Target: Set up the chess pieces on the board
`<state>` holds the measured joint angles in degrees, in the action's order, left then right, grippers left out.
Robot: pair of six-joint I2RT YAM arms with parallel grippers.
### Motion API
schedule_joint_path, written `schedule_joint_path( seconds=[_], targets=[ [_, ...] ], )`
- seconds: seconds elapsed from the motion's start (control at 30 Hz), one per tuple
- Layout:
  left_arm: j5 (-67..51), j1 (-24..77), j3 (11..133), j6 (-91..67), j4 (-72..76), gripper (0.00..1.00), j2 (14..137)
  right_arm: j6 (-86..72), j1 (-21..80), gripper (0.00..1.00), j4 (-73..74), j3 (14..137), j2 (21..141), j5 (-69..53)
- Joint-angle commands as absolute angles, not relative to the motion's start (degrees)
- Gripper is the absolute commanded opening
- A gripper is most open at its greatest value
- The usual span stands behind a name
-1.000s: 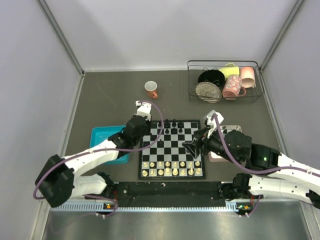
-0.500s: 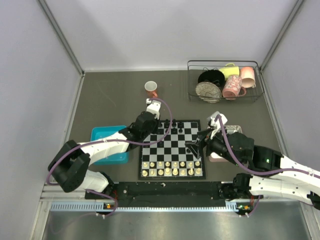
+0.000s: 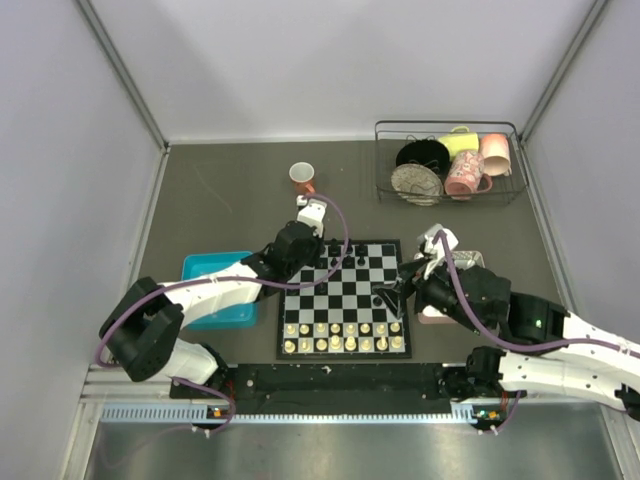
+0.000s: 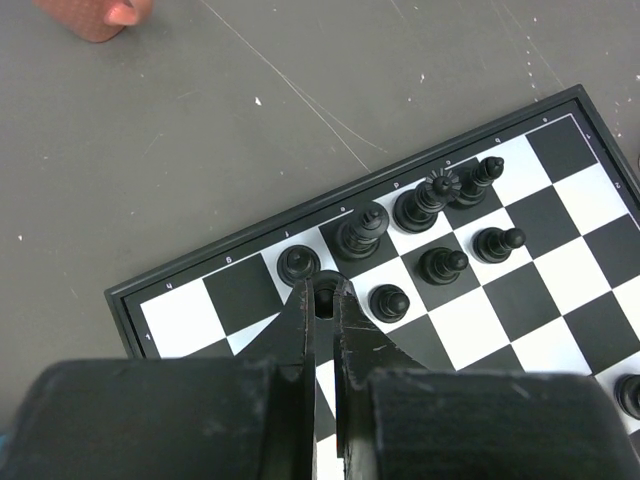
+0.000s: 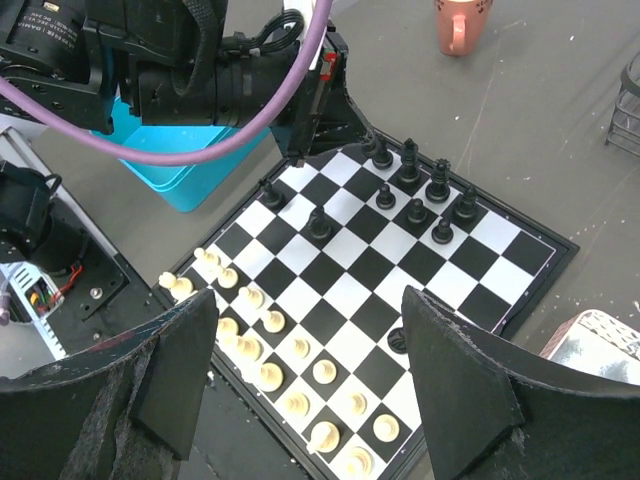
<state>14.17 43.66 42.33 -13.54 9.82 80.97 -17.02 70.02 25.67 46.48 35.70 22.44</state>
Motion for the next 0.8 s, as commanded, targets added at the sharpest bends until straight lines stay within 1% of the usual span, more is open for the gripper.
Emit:
schedule_joint_path(
  seconds=[0.0, 0.33, 0.77],
  targets=[
    [14.06, 44.47, 43.07, -13.97, 10.72, 0.00, 81.12, -17.93, 70.75, 0.74, 26.10, 46.23, 33.84, 23.38],
    [16.69, 46.58, 42.19, -14.85, 9.05, 0.00, 81.47, -18.02, 70.75, 0.74, 27.42, 45.62, 31.20, 24.52],
    [18.54, 46.58, 42.28, -15.56, 9.05, 0.00, 84.55, -18.02, 70.66, 0.74, 27.77, 45.79, 32.52, 24.34]
  ],
)
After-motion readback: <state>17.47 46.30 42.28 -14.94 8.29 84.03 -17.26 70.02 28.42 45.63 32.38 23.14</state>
